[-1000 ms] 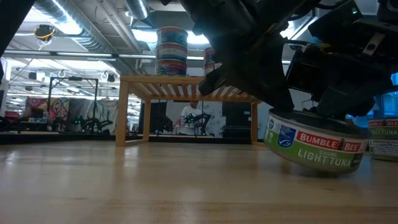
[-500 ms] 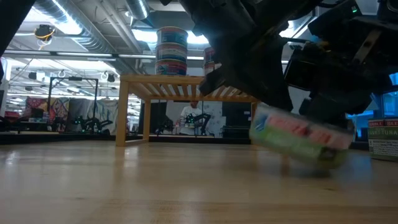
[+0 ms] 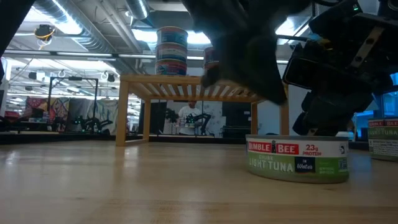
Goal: Stack canned seafood by type on shelf
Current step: Put the green tuna can on the shelf
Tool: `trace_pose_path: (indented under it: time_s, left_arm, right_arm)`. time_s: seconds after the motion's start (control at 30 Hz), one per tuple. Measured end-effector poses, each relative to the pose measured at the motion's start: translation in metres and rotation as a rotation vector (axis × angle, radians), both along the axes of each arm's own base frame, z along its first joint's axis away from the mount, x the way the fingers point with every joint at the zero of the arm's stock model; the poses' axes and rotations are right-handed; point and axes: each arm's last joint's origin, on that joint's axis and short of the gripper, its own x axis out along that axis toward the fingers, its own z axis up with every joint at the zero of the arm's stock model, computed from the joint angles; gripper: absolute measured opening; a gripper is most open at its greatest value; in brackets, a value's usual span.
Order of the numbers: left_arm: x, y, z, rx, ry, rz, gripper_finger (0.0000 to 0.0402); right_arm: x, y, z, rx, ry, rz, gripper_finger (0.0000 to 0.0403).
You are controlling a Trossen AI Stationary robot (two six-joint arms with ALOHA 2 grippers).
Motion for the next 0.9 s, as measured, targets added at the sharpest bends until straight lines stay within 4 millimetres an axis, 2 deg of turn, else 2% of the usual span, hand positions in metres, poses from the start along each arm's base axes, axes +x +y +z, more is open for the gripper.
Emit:
trace_pose_path:
  time_s: [0.13, 0.3, 0.43, 0.53, 0.7, 0.8, 0.9]
  left_arm:
    - [-0.008, 0.003, 0.020, -0.039, 0.011, -0.041, 0.0000]
    - [-0.017, 0.001, 0.028, -0.126, 0.077, -0.116, 0.0006]
    - [-0.021, -0.003, 0.028, -0.257, 0.135, -0.162, 0.0040]
    - [-0.024, -0.004, 0.026, -0.308, 0.177, -0.128, 0.0079]
    - [-0.026, -0.005, 0.025, -0.336, 0.198, -0.082, 0.0133]
    - [-0.025, -0.005, 0.021, -0.356, 0.210, -0.046, 0.0149]
    - [-0.024, -0.006, 0.014, -0.386, 0.231, -0.018, 0.0151]
  right_arm:
    - [0.000, 0.000, 0.000, 0.001, -0.005, -0.002, 0.0020]
    - [0.000, 0.000, 0.000, 0.001, -0.002, 0.000, 0.0020]
    - [-0.001, 0.001, 0.000, 0.013, 0.002, 0.028, 0.0037]
    - [-0.001, 0.002, 0.000, 0.033, 0.006, 0.073, 0.0067]
    - [-0.001, 0.001, 0.000, -0.002, -0.013, 0.060, 0.0145]
    - [0.000, 0.000, 0.000, -0.034, -0.030, 0.044, 0.0192]
    - [0.000, 0.003, 0.002, -0.030, -0.053, 0.127, 0.0224]
